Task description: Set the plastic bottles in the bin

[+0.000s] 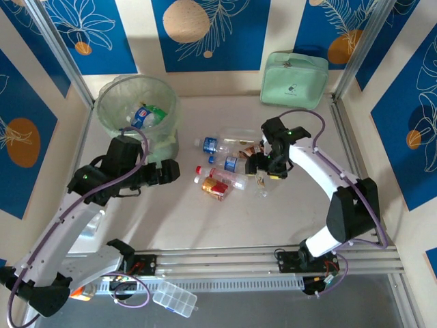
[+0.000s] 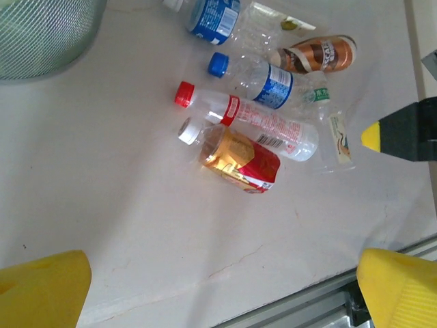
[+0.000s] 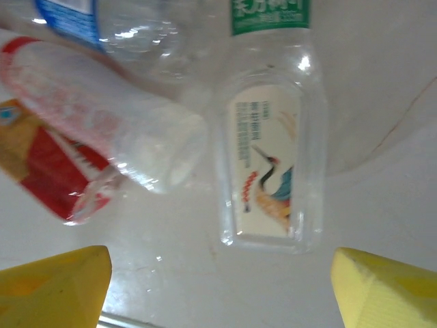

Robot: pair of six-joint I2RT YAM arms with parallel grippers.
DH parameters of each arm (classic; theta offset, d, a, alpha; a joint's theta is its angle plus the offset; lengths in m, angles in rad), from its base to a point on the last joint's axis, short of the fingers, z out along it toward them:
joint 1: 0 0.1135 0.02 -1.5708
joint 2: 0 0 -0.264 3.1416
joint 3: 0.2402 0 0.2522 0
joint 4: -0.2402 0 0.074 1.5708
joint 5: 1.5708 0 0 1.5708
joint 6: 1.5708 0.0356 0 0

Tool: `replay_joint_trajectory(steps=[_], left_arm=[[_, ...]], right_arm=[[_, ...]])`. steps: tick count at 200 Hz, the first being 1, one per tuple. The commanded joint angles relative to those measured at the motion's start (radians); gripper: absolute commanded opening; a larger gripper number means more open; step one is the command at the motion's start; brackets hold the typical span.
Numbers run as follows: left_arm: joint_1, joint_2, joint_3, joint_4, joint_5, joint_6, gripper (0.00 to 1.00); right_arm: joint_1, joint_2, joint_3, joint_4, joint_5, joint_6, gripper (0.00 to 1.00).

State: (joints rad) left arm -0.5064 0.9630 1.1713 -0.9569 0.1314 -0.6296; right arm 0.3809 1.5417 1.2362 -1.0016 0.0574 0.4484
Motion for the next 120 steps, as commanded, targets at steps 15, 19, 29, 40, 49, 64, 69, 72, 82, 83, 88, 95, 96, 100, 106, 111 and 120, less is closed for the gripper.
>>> replay_joint_trajectory(steps=[15,19,29,40,49,64,69,72,82,83,88,95,96,100,106,111,120], left_arm=[[-0.001,-0.023,-0.019,-0.008,0.025,0.017,0.99],[-0.002,-0.024,-0.019,-0.009,0.024,0.018,0.99],[-0.002,-0.028,-0.018,-0.011,0.023,0.019,0.99],[-0.001,-0.029,-0.018,-0.014,0.018,0.021,0.99],[-0.001,-0.03,-0.019,-0.013,0.018,0.024,0.99],[-0.001,-0.023,-0.015,-0.02,0.007,0.026,0.99],[-0.001,-0.021,-0.011,-0.024,0.003,0.025,0.99],[-0.001,-0.018,-0.01,-0.025,0.001,0.025,0.99],[-0.002,-0.011,-0.005,-0.029,-0.001,0.026,0.99],[-0.001,-0.01,-0.004,-0.029,-0.001,0.025,0.99],[-0.001,-0.006,-0.002,-0.029,-0.002,0.025,0.99],[-0.001,0.0,0.001,-0.028,-0.001,0.027,0.99],[-0.001,0.001,0.001,-0.028,0.0,0.027,0.99],[-0.001,0.004,0.002,-0.027,0.0,0.026,0.99],[-0.001,0.011,0.005,-0.025,0.002,0.024,0.99],[-0.001,0.014,0.006,-0.023,0.003,0.023,0.99],[-0.001,0.02,0.006,-0.018,0.004,0.018,0.99]], right_arm=[[0.003,0.03,-0.058,0.03,0.004,-0.047,0.84],[0.004,0.037,-0.063,0.031,0.001,-0.052,0.84],[0.011,0.057,-0.068,0.027,0.001,-0.065,0.84],[0.028,0.077,-0.07,0.024,0.029,-0.081,0.84],[0.036,0.1,-0.069,0.019,0.062,-0.086,0.84],[0.041,0.134,-0.064,0.015,0.111,-0.096,0.83],[0.042,0.142,-0.063,0.019,0.124,-0.1,0.83],[0.042,0.146,-0.063,0.021,0.131,-0.103,0.83],[0.042,0.159,-0.057,0.029,0.15,-0.11,0.83],[0.042,0.16,-0.056,0.03,0.15,-0.11,0.83],[0.042,0.166,-0.052,0.035,0.157,-0.116,0.82],[0.043,0.177,-0.046,0.041,0.167,-0.121,0.82],[0.042,0.179,-0.046,0.042,0.168,-0.122,0.82],[0.042,0.186,-0.042,0.044,0.173,-0.125,0.82],[0.043,0.197,-0.036,0.047,0.177,-0.129,0.8],[0.044,0.207,-0.031,0.049,0.179,-0.132,0.79],[0.048,0.221,-0.023,0.052,0.182,-0.14,0.77]])
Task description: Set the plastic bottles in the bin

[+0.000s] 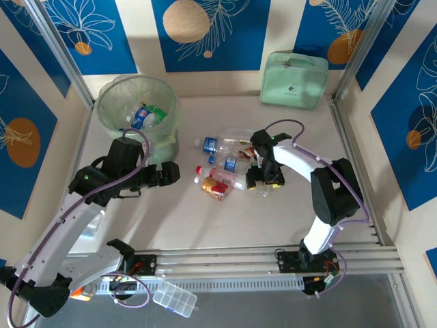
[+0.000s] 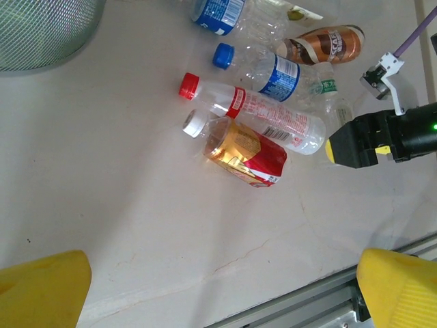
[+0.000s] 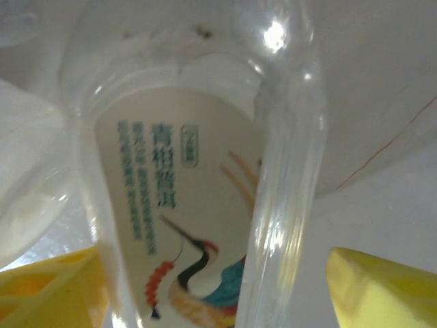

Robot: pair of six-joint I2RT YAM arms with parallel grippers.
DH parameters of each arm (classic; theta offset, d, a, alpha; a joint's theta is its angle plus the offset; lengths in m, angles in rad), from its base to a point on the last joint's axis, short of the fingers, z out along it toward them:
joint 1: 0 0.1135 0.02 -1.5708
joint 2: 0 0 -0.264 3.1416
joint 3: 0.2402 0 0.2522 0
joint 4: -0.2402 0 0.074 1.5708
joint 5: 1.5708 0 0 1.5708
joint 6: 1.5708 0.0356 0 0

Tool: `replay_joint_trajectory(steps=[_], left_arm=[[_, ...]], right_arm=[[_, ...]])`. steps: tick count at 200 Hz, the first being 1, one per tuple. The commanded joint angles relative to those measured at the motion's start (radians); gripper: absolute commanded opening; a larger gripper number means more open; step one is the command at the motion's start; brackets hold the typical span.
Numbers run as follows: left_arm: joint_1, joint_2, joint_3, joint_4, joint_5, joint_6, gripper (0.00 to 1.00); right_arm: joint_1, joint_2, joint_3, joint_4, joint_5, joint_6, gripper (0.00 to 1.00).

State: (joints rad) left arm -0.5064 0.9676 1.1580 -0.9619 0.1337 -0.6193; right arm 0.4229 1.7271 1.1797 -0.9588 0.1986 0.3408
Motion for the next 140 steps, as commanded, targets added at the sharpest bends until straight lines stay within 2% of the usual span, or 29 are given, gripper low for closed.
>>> replay_joint_trajectory(steps=[1,26,50,101,140], left_arm=[[-0.001,0.016,0.02,-0.013,0.001,0.006,0.99],[-0.001,0.031,0.018,0.0,0.001,-0.006,0.99],[-0.001,0.04,0.019,0.016,0.016,-0.01,0.99],[-0.001,0.059,0.025,0.074,0.042,-0.011,0.99],[-0.003,0.071,0.048,0.105,0.019,-0.014,0.99]], right_arm=[[0.007,0.038,0.034,0.009,0.041,-0.032,0.76],[0.027,0.057,0.038,0.021,0.043,-0.049,0.71],[0.033,0.052,0.032,0.026,0.043,-0.056,0.6],[0.034,-0.062,-0.002,0.023,0.022,-0.024,0.56],[0.037,-0.261,-0.067,0.031,-0.102,0.046,0.56]])
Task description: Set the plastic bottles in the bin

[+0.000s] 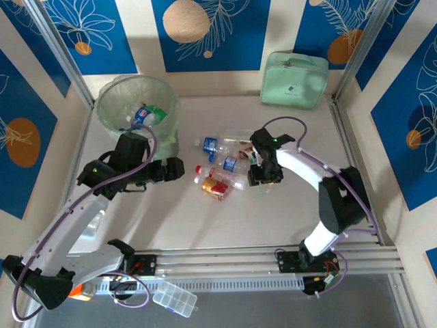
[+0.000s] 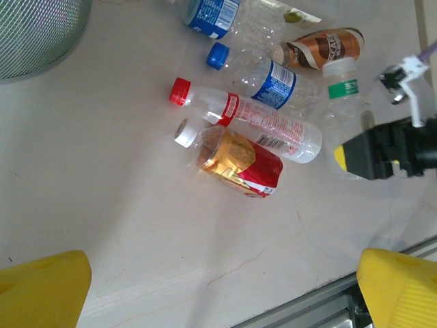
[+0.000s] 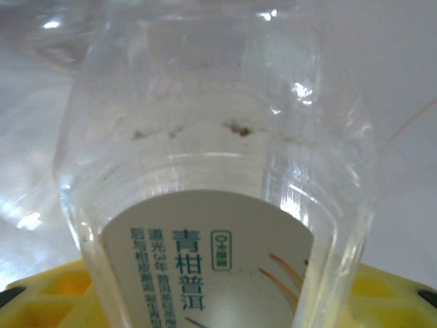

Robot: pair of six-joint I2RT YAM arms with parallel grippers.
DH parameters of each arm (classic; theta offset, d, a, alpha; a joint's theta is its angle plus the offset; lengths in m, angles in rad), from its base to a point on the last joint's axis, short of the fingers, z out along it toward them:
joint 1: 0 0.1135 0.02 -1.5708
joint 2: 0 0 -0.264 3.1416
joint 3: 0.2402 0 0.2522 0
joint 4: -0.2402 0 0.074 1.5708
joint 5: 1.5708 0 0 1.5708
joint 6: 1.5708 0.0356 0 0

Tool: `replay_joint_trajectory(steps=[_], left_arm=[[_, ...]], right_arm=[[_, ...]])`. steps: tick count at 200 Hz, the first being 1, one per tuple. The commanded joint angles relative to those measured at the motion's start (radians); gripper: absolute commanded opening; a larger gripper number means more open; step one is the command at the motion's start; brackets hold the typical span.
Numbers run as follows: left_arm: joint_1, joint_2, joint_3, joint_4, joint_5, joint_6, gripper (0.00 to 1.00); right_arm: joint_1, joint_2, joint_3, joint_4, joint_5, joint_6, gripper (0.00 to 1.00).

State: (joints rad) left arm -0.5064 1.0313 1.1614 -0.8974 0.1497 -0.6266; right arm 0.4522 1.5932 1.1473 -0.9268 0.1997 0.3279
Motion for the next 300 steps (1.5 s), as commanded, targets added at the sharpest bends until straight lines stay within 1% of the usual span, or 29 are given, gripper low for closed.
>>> replay_joint_trajectory(steps=[1,18,31,42,68,107,126,139,163,182,190,219,236,258,280,300], left_arm=[[-0.003,0.007,0.046,0.042,0.002,-0.009,0.99],[-0.004,0.017,0.062,0.047,-0.026,-0.025,0.99],[-0.007,0.023,0.069,0.069,-0.014,-0.024,0.99],[-0.013,0.016,0.06,0.122,0.025,-0.012,0.99],[-0.033,0.01,0.022,0.289,0.157,0.005,0.99],[-0.083,0.068,0.015,0.494,0.32,0.04,0.99],[-0.086,0.101,0.002,0.638,0.41,0.011,0.96],[-0.089,0.119,-0.016,0.74,0.445,-0.015,0.93],[-0.096,0.118,-0.119,1.061,0.506,-0.079,0.94],[-0.098,0.144,-0.177,1.332,0.595,-0.16,0.97],[-0.1,0.164,-0.187,1.41,0.634,-0.195,0.97],[-0.132,0.224,-0.164,1.47,0.7,-0.242,0.98],[-0.152,0.239,-0.161,1.516,0.712,-0.244,0.98],[-0.156,0.248,-0.158,1.569,0.721,-0.253,0.98],[-0.156,0.26,-0.148,1.625,0.741,-0.278,0.97],[-0.158,0.265,-0.152,1.649,0.738,-0.29,0.96]], right_arm=[[0.008,-0.133,-0.037,0.0,-0.107,0.06,0.56],[0.018,-0.226,-0.063,0.009,-0.153,0.083,0.55],[0.028,-0.298,-0.079,0.036,-0.206,0.084,0.56],[0.04,-0.358,-0.085,0.059,-0.229,0.084,0.56],[0.046,-0.475,-0.087,0.126,-0.337,0.082,0.56],[0.048,-0.555,-0.052,0.212,-0.513,0.076,0.55],[0.048,-0.564,-0.023,0.228,-0.578,0.082,0.54],[0.048,-0.568,-0.009,0.244,-0.625,0.09,0.53],[0.048,-0.574,-0.003,0.287,-0.717,0.115,0.53],[0.048,-0.577,-0.007,0.321,-0.776,0.132,0.54],[0.047,-0.58,-0.008,0.338,-0.79,0.138,0.54],[0.043,-0.578,0.008,0.392,-0.83,0.163,0.54],[0.045,-0.575,0.012,0.42,-0.868,0.168,0.53],[0.045,-0.573,-0.004,0.469,-0.931,0.181,0.5],[0.042,-0.573,-0.007,0.491,-0.944,0.186,0.5],[0.04,-0.585,-0.03,0.569,-0.965,0.208,0.49]])
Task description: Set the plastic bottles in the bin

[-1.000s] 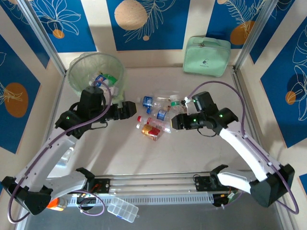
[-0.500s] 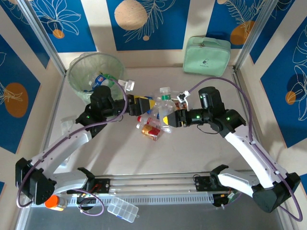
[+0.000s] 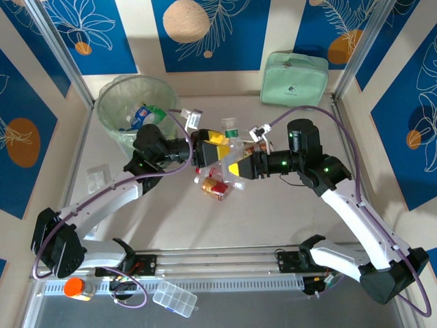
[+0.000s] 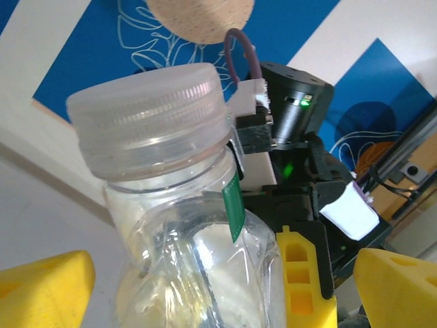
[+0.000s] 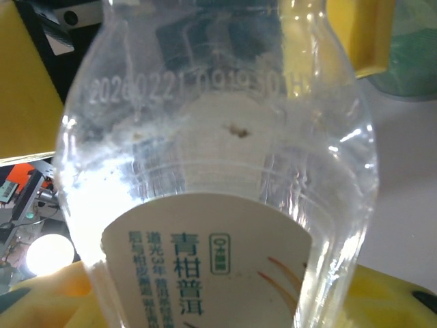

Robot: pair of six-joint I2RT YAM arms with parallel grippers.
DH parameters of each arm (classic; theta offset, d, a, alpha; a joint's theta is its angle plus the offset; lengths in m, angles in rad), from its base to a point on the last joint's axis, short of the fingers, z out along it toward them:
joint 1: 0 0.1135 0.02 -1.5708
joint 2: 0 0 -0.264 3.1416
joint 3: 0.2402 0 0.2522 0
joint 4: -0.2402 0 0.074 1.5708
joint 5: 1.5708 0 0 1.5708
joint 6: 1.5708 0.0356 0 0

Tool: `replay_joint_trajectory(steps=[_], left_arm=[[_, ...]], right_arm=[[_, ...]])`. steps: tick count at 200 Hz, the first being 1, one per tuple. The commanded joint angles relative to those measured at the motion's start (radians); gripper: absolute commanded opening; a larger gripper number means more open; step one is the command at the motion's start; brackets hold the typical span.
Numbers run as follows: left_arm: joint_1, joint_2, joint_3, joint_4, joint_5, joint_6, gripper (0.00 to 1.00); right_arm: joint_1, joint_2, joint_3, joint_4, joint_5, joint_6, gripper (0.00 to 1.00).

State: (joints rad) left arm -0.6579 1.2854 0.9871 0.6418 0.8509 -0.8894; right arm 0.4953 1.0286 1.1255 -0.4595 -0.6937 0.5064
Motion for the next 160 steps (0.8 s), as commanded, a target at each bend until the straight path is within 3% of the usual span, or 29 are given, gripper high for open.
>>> replay_joint_trajectory(steps=[1,49,90,107,134,160], left_arm=[[-0.006,0.011,0.022,0.109,0.036,-0.027,0.96],[-0.001,0.036,0.102,0.082,-0.04,-0.009,0.89],[-0.001,0.12,0.184,0.153,-0.009,-0.084,0.85],[0.0,0.137,0.192,0.174,-0.003,-0.105,0.75],[-0.002,0.16,0.196,0.228,0.011,-0.136,0.52],[0.0,0.163,0.204,0.215,0.011,-0.125,0.42]], right_arm=[[-0.003,-0.021,-0.009,0.104,-0.072,0.03,0.49],[0.017,-0.001,0.01,0.039,-0.092,-0.026,0.49],[0.017,-0.005,0.004,0.02,-0.094,-0.052,0.49],[0.015,-0.009,-0.002,0.02,-0.088,-0.054,0.49],[0.012,-0.008,-0.01,0.016,-0.086,-0.058,0.49],[0.011,-0.001,-0.002,-0.005,-0.071,-0.076,0.5]])
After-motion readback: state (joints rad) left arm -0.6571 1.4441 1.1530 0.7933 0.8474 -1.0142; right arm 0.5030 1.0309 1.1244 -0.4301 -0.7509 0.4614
